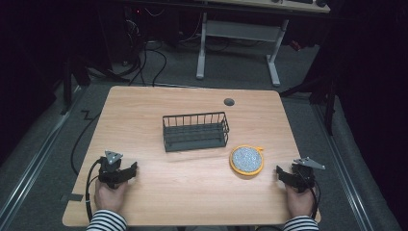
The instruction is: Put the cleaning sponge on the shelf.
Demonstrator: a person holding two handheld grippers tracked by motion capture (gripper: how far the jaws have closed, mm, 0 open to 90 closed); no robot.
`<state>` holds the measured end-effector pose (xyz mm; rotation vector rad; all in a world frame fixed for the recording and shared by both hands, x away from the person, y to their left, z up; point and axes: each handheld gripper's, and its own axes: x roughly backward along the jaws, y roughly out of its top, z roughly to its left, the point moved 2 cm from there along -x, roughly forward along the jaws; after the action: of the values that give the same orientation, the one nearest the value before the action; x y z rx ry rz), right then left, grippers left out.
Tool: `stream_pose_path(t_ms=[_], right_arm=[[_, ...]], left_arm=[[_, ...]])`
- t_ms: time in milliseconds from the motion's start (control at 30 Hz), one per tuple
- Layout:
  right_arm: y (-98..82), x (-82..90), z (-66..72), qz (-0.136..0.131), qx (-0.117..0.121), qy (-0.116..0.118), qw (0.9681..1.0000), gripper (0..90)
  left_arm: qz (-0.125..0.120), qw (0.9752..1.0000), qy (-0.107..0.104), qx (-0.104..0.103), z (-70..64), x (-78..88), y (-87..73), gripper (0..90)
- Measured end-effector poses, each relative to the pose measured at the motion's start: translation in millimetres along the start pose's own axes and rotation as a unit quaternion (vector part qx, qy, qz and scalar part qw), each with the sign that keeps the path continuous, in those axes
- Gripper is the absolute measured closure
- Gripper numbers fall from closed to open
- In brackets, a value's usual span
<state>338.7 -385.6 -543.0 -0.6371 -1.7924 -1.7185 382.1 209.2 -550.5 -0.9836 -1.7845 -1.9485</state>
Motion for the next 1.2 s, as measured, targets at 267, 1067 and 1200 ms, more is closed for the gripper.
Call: stream_pose_path(t_ms=[267,1067,1200], right_arm=[[0.0,-0.1,0.2,0.0,0.003,0.0,1.0,32.7],[-0.1,0.0,0.3,0.0,0.003,0.003,1.0,32.2],[-0.1,0.1,0.2,0.0,0.003,0.004,1.0,32.2]], left_arm=[[0.0,1.0,0.001,0.001,-0.2,0.3,-0.3,27.9],[-0.065,0.9883,-0.137,0.003,-43.3,37.5,90.8,35.9],[-0.067,0.9867,-0.148,-0.001,-53.3,32.9,109.9,35.8]])
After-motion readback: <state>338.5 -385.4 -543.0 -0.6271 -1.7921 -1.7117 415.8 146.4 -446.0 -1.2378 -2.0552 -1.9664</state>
